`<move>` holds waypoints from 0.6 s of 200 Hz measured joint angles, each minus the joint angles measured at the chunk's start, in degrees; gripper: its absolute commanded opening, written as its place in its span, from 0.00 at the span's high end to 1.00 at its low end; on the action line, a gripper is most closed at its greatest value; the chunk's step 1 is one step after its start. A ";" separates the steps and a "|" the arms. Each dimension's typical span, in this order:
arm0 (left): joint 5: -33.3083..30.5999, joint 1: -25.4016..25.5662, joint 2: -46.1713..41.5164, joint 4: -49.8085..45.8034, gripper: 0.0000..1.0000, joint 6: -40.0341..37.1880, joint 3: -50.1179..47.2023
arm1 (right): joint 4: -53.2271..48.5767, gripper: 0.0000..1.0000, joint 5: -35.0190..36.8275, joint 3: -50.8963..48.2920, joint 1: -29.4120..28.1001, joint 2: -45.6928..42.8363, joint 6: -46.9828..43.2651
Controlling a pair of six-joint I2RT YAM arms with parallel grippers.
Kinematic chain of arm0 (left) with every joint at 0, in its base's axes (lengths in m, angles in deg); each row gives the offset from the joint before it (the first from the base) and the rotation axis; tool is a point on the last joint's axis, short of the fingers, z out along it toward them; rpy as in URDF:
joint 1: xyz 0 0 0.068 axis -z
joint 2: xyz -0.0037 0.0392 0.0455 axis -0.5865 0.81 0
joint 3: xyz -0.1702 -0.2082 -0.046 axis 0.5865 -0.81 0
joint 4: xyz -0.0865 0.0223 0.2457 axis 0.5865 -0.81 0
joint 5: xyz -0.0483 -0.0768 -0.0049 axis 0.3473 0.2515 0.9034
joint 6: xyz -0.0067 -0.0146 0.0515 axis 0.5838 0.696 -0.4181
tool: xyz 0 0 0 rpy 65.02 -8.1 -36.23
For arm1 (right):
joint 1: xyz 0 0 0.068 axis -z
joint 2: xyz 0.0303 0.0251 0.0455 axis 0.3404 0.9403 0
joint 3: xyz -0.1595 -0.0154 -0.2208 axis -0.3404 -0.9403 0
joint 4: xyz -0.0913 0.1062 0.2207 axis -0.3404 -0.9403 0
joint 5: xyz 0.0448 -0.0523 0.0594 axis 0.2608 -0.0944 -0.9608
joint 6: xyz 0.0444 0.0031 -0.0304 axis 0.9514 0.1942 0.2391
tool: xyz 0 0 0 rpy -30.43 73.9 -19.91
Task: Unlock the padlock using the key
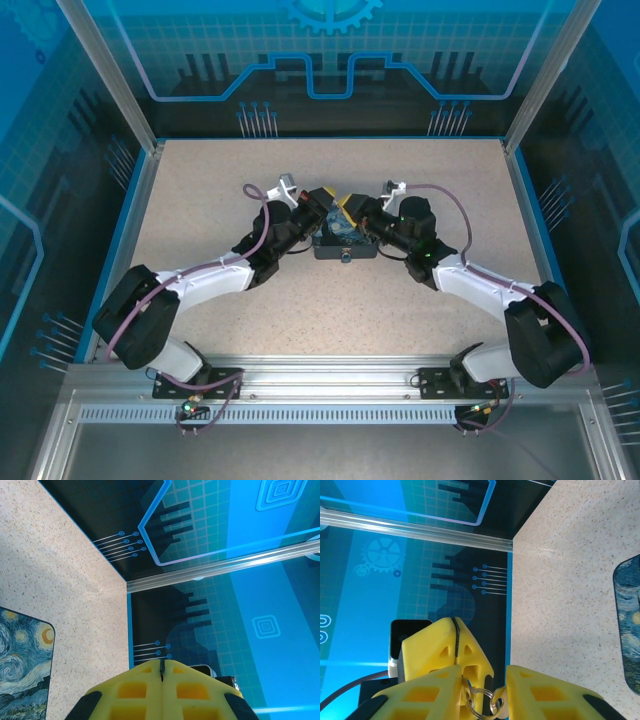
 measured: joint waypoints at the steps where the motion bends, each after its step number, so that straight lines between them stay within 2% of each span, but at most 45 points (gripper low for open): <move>1: -0.04 0.02 0.00 0.02 1.00 0.00 -0.02 | 0.04 0.74 0.00 0.00 0.00 0.02 0.07; 42: -0.42 0.13 0.33 0.20 1.00 0.00 -0.09 | 1.70 0.81 -0.02 0.00 -0.02 0.28 0.90; 120: -1.44 0.37 0.59 0.44 1.00 0.02 -0.09 | 3.56 0.84 -0.44 0.00 -0.02 1.14 1.33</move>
